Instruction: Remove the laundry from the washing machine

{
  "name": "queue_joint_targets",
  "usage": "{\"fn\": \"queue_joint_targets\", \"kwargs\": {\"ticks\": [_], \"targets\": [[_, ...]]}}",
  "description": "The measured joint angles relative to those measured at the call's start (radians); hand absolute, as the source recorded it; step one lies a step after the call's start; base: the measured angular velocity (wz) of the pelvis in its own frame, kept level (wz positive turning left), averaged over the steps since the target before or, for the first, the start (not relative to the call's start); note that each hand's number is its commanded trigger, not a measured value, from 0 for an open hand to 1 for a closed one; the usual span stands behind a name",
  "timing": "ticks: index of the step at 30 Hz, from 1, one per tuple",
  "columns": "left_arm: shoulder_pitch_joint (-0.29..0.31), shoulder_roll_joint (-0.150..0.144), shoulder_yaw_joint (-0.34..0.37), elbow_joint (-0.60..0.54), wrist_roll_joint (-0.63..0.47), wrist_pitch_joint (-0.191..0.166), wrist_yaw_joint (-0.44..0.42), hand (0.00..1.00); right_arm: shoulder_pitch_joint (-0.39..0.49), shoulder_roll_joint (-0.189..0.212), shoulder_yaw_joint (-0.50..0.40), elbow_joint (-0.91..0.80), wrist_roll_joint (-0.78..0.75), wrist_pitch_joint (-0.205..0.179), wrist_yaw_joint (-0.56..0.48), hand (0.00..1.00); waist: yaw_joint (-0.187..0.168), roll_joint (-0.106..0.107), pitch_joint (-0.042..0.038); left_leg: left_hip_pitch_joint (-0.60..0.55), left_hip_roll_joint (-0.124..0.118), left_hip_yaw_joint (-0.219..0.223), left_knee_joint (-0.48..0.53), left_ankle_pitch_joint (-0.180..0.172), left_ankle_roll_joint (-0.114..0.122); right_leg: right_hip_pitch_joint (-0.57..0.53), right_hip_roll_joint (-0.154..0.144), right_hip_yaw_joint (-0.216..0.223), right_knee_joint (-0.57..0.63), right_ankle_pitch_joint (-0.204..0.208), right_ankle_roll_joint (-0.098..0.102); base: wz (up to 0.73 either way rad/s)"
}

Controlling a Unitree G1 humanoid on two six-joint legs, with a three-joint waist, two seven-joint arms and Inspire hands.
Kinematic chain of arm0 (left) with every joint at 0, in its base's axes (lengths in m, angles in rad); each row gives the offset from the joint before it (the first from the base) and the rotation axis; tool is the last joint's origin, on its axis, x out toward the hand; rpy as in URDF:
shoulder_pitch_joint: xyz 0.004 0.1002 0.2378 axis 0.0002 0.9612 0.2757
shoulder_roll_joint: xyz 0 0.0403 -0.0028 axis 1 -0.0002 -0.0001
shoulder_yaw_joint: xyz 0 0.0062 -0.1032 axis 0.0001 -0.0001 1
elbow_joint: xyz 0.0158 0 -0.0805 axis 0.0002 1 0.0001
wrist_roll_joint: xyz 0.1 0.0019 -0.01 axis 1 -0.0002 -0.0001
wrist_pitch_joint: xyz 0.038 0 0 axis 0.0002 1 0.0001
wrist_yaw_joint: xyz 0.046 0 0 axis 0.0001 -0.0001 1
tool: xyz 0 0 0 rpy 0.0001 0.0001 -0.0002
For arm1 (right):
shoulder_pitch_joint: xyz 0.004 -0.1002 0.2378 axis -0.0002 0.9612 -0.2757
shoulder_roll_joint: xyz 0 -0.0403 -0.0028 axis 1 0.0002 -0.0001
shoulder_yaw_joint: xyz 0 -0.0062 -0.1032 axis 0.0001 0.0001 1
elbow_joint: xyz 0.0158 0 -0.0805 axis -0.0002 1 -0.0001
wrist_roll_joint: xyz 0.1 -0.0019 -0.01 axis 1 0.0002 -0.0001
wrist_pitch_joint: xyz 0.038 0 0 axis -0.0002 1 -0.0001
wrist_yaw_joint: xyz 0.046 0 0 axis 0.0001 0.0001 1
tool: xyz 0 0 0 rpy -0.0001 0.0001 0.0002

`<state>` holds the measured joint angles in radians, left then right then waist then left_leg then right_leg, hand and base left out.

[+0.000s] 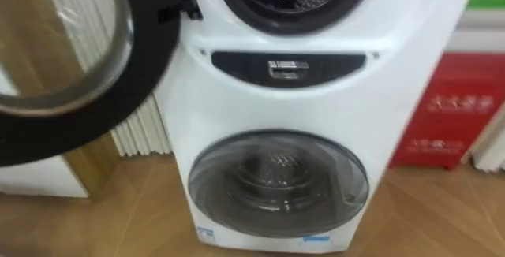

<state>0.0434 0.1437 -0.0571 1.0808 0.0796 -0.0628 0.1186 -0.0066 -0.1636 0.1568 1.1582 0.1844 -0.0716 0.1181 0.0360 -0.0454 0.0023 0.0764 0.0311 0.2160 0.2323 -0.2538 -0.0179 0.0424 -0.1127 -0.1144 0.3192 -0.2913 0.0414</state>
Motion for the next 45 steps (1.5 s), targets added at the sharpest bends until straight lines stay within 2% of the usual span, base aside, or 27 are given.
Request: {"fn": "queue_joint_targets", "kwargs": {"ticks": [2,3,4,8,13,20,24,26,28,29,32,33,34,36,37,39,40,43,44,45], "targets": [[-0.004,-0.002,0.001,0.008,0.000,-0.016,0.000,0.00,0.017,0.000,0.021,0.000,-0.002,-0.001,0.008,0.00,-0.011,0.000,-0.0002,0.002,0.016,0.002,-0.007,0.005,-0.008,0.009,0.020,0.000,-0.043,0.027,-0.011,-0.24],[-0.006,-0.004,0.001,0.007,0.000,-0.025,0.000,0.00,0.032,0.000,0.020,0.000,-0.003,-0.001,0.010,0.00,-0.011,-0.004,-0.0016,-0.005,0.024,0.001,-0.008,0.007,-0.010,0.009,0.030,-0.002,-0.064,0.042,-0.015,-0.05],[-0.005,-0.004,0.002,0.007,0.000,-0.033,0.000,0.00,0.039,0.001,0.020,0.000,-0.009,-0.001,0.015,0.00,-0.013,-0.011,0.0001,-0.014,0.028,-0.004,-0.008,0.009,-0.012,0.007,0.035,-0.005,-0.080,0.054,-0.017,0.00],[0.019,-0.010,0.005,0.010,-0.006,-0.033,-0.003,0.00,0.053,0.001,0.018,0.000,-0.036,-0.003,0.034,0.00,-0.009,-0.019,-0.0003,-0.035,0.032,-0.027,0.000,0.011,-0.012,0.009,0.042,-0.014,-0.116,0.078,-0.016,0.06],[0.049,-0.009,0.005,0.020,-0.041,-0.040,0.003,0.00,0.051,0.001,0.019,0.002,-0.035,-0.023,0.044,0.00,-0.002,-0.012,-0.0001,-0.039,0.032,-0.036,0.002,0.011,-0.012,0.011,0.042,-0.031,-0.116,0.081,-0.015,0.04],[0.050,-0.009,0.018,0.078,-0.099,-0.062,0.005,0.00,0.061,0.001,0.013,-0.013,-0.037,-0.023,0.037,0.00,-0.004,-0.003,0.0005,-0.023,0.027,-0.068,-0.008,0.011,-0.011,0.029,0.038,-0.062,-0.117,0.081,-0.014,0.05],[0.049,-0.007,0.082,0.101,-0.189,-0.056,-0.001,0.00,0.071,0.003,-0.044,-0.045,-0.043,-0.024,0.037,0.00,-0.007,0.001,0.0029,-0.015,0.023,-0.077,-0.009,0.011,-0.011,0.028,0.033,-0.062,-0.105,0.081,-0.014,-0.02],[0.046,-0.002,0.108,0.118,-0.237,-0.052,-0.002,0.00,0.074,0.003,-0.074,-0.054,-0.071,-0.022,0.037,0.00,-0.008,0.009,0.0066,-0.008,0.021,-0.075,-0.011,0.011,-0.011,0.023,0.030,-0.059,-0.078,0.079,-0.010,-0.04],[0.044,0.006,0.153,0.119,-0.271,-0.044,-0.002,0.00,0.079,0.001,-0.113,-0.073,-0.123,-0.021,0.037,0.00,-0.014,0.021,0.0141,-0.002,0.017,-0.074,-0.011,0.005,-0.001,0.023,0.025,-0.056,-0.060,0.076,-0.006,-0.06],[0.043,0.011,0.158,0.119,-0.285,-0.043,-0.001,0.00,0.080,0.001,-0.119,-0.074,-0.135,-0.021,0.037,0.00,-0.017,0.023,0.0139,-0.002,0.014,-0.074,-0.010,0.005,0.000,0.024,0.023,-0.053,-0.061,0.076,-0.006,0.00],[0.021,0.043,0.212,0.116,-0.350,-0.027,-0.001,0.00,0.095,-0.001,-0.142,-0.078,-0.146,-0.021,0.039,0.00,-0.018,0.039,0.0091,0.005,0.007,-0.073,-0.011,0.006,0.006,0.028,0.018,-0.049,-0.076,0.082,0.003,-0.03],[0.008,0.069,0.236,0.116,-0.361,-0.024,0.002,0.00,0.108,-0.001,-0.142,-0.084,-0.146,-0.022,0.043,0.00,-0.018,0.041,0.0026,0.004,0.005,-0.073,-0.011,0.006,0.007,0.034,0.018,-0.050,-0.090,0.082,0.004,0.00],[-0.015,0.096,0.279,0.116,-0.364,-0.023,0.007,0.00,0.115,-0.002,-0.152,-0.087,-0.154,-0.022,0.053,0.00,-0.020,0.042,0.0023,0.003,0.004,-0.074,-0.010,0.007,0.008,0.044,0.018,-0.050,-0.101,0.082,0.004,0.00],[-0.048,0.131,0.320,0.117,-0.383,-0.027,0.011,0.00,0.133,-0.008,-0.183,-0.106,-0.171,-0.026,0.064,0.00,-0.022,0.051,0.0033,0.002,0.004,-0.074,-0.011,0.008,0.010,0.043,0.018,-0.050,-0.102,0.083,0.004,0.00],[-0.060,0.151,0.330,0.116,-0.390,-0.030,0.013,0.00,0.138,-0.025,-0.189,-0.108,-0.173,-0.029,0.073,0.00,-0.030,0.061,0.0017,0.003,0.004,-0.073,-0.011,0.009,0.010,0.042,0.018,-0.049,-0.102,0.083,0.004,0.00],[-0.082,0.169,0.334,0.113,-0.405,-0.030,0.021,0.00,0.149,-0.055,-0.198,-0.116,-0.179,-0.029,0.086,0.00,-0.032,0.077,-0.0015,0.003,0.003,-0.065,-0.012,0.009,0.010,0.037,0.019,-0.044,-0.103,0.083,0.004,-0.08],[-0.090,0.173,0.335,0.108,-0.412,-0.030,0.024,0.00,0.148,-0.063,-0.202,-0.117,-0.181,-0.029,0.088,0.00,-0.031,0.081,-0.0003,0.002,0.003,-0.063,-0.012,0.009,0.010,0.035,0.019,-0.040,-0.102,0.083,0.004,-0.12],[-0.172,0.210,0.334,0.103,-0.436,-0.031,0.024,0.00,0.140,-0.087,-0.202,-0.114,-0.207,-0.032,0.088,0.00,-0.026,0.084,-0.0033,-0.016,0.009,-0.055,-0.015,0.018,0.007,0.007,0.027,-0.025,-0.100,0.088,-0.002,-0.10],[-0.186,0.219,0.334,0.101,-0.443,-0.030,0.024,0.00,0.139,-0.087,-0.202,-0.114,-0.213,-0.034,0.089,0.00,-0.027,0.082,-0.0022,-0.019,0.010,-0.056,-0.015,0.020,0.006,0.005,0.028,-0.025,-0.101,0.089,-0.004,-0.03],[-0.208,0.234,0.334,0.087,-0.444,-0.030,0.024,0.00,0.140,-0.090,-0.201,-0.115,-0.223,-0.036,0.096,0.00,-0.026,0.073,-0.0058,-0.031,0.011,-0.056,-0.017,0.024,0.005,-0.010,0.029,-0.025,-0.100,0.091,-0.006,0.00]]}}
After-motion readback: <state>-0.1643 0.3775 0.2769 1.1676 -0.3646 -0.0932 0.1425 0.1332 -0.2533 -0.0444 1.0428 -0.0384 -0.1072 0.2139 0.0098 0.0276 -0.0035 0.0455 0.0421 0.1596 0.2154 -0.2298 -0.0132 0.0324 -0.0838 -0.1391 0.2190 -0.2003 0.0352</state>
